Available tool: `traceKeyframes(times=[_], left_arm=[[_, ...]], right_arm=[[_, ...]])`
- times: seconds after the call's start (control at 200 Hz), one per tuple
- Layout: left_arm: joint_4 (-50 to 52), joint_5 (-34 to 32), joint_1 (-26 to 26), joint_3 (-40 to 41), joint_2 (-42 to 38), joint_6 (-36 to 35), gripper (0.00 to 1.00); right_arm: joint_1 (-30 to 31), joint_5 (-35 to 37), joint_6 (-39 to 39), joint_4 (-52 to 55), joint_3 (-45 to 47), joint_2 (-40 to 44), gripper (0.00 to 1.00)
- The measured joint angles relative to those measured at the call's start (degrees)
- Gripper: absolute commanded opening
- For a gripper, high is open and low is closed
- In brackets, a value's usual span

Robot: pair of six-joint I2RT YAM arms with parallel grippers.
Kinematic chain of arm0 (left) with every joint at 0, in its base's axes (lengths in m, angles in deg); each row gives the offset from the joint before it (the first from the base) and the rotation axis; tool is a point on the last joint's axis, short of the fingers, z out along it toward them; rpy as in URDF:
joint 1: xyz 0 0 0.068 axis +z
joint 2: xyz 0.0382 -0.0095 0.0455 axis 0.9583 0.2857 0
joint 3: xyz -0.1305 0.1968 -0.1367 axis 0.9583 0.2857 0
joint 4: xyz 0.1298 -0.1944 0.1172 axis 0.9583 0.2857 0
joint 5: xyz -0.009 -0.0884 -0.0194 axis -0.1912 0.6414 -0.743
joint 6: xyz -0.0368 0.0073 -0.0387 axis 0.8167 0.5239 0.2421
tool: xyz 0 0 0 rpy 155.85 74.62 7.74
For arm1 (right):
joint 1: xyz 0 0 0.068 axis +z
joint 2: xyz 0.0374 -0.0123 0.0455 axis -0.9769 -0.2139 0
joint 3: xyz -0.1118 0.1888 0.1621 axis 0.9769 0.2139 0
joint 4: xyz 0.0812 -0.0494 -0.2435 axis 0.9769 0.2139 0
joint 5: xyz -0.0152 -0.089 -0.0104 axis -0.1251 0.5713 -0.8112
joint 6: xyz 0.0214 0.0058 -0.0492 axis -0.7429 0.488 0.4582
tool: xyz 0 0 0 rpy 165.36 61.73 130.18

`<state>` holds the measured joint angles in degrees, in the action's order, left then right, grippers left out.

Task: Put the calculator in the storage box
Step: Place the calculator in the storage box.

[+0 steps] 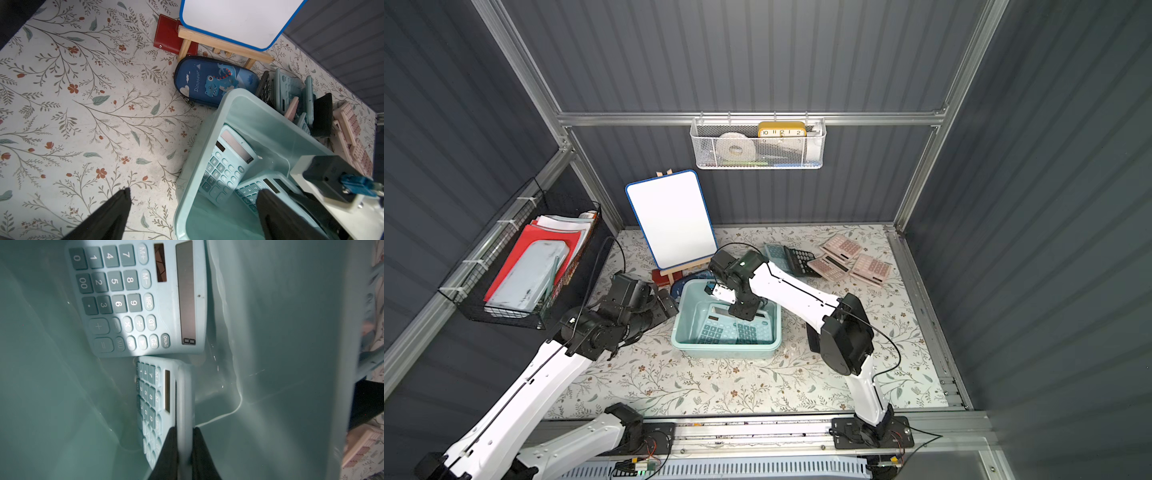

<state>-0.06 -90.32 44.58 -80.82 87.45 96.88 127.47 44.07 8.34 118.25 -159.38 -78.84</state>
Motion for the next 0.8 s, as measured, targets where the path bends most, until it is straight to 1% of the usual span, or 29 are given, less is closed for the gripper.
traceKeyframes(times=[0.125, 0.16, 0.28, 0.37, 0.565, 0.8], left_arm=[[0.04, -0.17, 0.0, 0.0, -0.17, 0.09, 0.99], [0.07, -0.17, 0.0, 0.0, -0.17, 0.11, 0.99], [0.07, -0.17, 0.0, 0.0, -0.13, 0.11, 0.99], [0.07, -0.2, 0.0, 0.0, 0.02, 0.11, 0.99], [0.07, -0.17, 0.0, -0.02, 0.59, 0.11, 0.99], [0.04, -0.17, 0.0, -0.24, 1.27, 0.11, 0.99]], right_arm=[[-0.11, 0.24, -0.02, -2.75, 3.23, 1.79, 0.0], [-0.17, 0.37, -0.02, -3.54, 4.07, 2.23, 0.07], [-0.31, 0.79, -0.02, -5.95, 6.58, 3.54, 0.16], [-0.37, 2.05, 0.46, -8.13, 8.02, 3.89, 0.19], [-0.76, 3.8, 0.98, -12.81, 9.73, 2.43, 0.3], [-0.63, 3.91, 1.49, -14.82, 10.93, 0.11, 0.36]])
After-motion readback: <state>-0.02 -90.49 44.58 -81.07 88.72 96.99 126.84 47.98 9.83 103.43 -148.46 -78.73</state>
